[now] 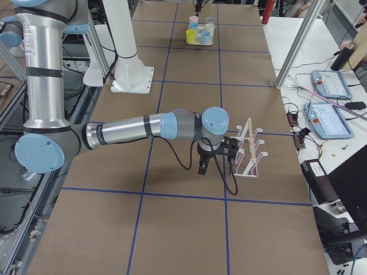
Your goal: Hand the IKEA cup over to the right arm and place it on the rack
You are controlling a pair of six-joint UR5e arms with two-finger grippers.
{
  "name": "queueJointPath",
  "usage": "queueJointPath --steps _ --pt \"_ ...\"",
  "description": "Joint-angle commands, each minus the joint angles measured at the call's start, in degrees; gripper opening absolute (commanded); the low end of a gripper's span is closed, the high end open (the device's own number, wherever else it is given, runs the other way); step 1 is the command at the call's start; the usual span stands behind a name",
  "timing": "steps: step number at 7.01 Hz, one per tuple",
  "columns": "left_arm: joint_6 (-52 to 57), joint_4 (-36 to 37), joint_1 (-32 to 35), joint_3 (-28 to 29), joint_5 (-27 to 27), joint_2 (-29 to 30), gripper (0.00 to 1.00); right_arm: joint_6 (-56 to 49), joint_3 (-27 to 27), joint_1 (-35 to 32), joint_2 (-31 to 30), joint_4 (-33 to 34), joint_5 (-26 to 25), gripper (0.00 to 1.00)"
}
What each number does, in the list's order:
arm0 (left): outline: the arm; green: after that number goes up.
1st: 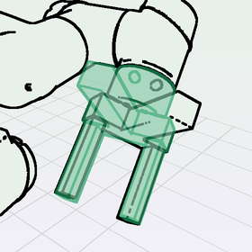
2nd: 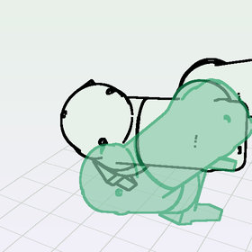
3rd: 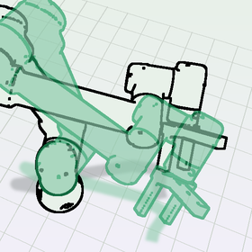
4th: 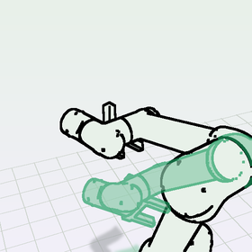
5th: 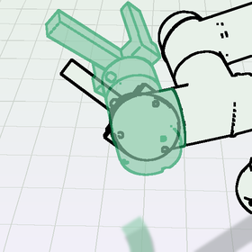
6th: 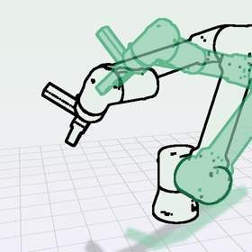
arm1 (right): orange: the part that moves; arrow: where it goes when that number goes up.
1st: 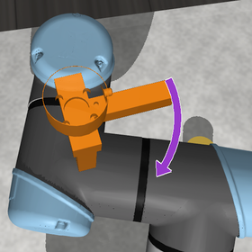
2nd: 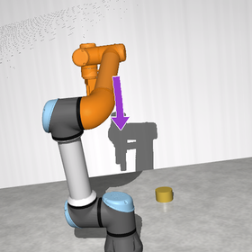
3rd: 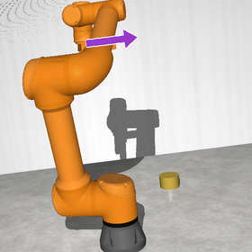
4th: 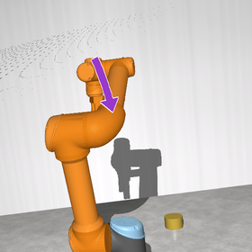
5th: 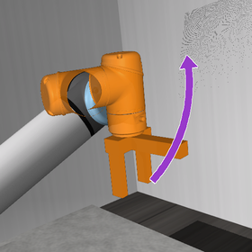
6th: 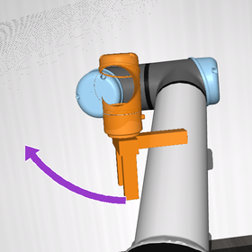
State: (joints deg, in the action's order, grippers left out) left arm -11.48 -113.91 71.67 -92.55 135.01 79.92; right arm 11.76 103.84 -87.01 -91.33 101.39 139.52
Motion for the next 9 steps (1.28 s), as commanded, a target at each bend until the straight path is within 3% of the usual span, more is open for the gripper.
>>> queueJointPath --steps 1,2,3,4,5,9 --pt "0.1 -0.1 -2.6 0.4 0.1 -1.0 0.99 0.0 1.5 0.0 -1.1 0.0 0.1 0.99" --pt "0.1 0.0 -2.8 0.8 0.1 -1.0 0.98 0.0 1.5 0.0 -1.3 0.0 0.1 0.99" --pt "0.0 0.1 -3.1 1.1 0.1 -1.0 0.68 -0.1 1.5 0.0 -1.3 0.0 0.1 0.99" --pt "-0.4 0.4 -3.1 1.2 0.1 -1.0 0.11 -0.2 1.5 0.0 -1.3 0.0 0.0 0.99" --pt "-0.5 0.4 -3.1 1.2 0.1 -1.0 0.0 -0.3 1.5 0.0 -1.6 0.0 0.1 0.99" --pt "0.1 0.4 -2.2 -2.7 0.0 -1.3 0.0 -0.1 1.7 0.0 -1.7 -2.2 0.1 0.99"
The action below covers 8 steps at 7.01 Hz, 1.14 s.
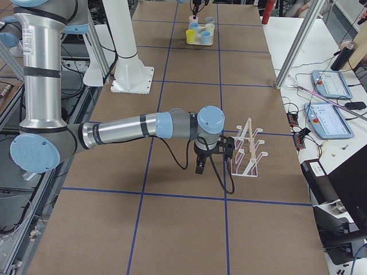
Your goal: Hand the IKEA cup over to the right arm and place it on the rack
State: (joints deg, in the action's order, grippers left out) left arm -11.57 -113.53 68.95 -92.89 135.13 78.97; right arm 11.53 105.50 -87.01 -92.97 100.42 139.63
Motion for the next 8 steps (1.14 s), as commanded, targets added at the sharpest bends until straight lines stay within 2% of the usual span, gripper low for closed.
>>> queueJointPath --steps 1,2,4,5,6,8 --pt "0.5 0.2 3.4 -7.3 -0.6 -2.8 0.0 0.6 0.3 0.0 0.2 -1.4 0.9 0.99" --pt "1.1 0.6 6.6 -11.5 -0.9 -4.0 0.0 0.6 0.8 0.1 0.2 -1.5 4.0 0.99" --pt "1.1 2.6 12.5 -15.2 -3.6 -3.6 0.0 0.5 1.4 1.1 0.8 -2.1 4.9 0.99" --pt "0.6 7.2 13.1 -16.0 -3.4 -0.1 0.0 1.6 1.3 2.8 0.7 -6.3 6.3 1.0" --pt "-6.5 9.4 13.0 -17.1 -2.5 4.1 0.0 9.3 1.5 5.0 0.9 -10.1 7.7 0.99" --pt "-19.1 8.9 12.5 -17.2 5.7 11.5 0.0 29.3 1.1 12.2 1.7 -27.9 6.2 0.99"
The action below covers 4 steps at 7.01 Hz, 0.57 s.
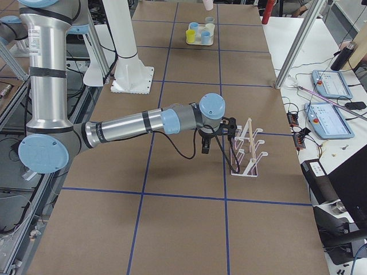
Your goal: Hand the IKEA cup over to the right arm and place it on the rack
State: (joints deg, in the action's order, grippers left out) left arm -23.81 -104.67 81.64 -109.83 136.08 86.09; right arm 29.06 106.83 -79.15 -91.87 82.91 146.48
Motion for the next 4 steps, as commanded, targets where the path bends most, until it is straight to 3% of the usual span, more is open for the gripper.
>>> queueJointPath --steps 1,3,4 --pt "-11.2 -0.3 -0.4 0.0 9.0 7.4 0.0 19.8 -0.4 8.4 2.7 -15.4 -2.9 0.99" --pt "-27.5 -0.9 -7.5 -0.4 10.8 17.0 0.0 35.4 -0.2 16.8 10.2 -19.2 -12.1 0.99" --pt "-38.8 -6.0 -11.2 -0.2 10.7 20.5 0.0 41.5 -0.3 20.1 13.3 -20.1 -13.7 0.99"
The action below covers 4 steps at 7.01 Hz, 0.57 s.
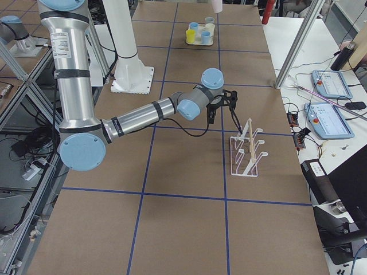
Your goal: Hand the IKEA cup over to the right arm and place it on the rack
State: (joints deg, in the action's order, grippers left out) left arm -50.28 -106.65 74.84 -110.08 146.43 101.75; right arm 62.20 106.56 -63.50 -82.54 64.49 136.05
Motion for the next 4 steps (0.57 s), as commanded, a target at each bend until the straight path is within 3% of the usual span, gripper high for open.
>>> queueJointPath --steps 1,2,4 --pt "-24.2 -14.2 -7.9 0.7 -0.3 5.4 0.0 20.1 -0.6 8.8 9.1 -1.8 -4.5 0.99" --pt "-37.0 -25.6 -11.2 3.4 -0.6 7.6 0.0 33.6 -0.6 12.7 14.2 -1.8 -8.9 0.99" --pt "-56.2 -40.0 -18.2 7.2 -11.8 12.9 0.0 60.5 -0.8 19.6 17.5 -10.9 -19.5 0.99"
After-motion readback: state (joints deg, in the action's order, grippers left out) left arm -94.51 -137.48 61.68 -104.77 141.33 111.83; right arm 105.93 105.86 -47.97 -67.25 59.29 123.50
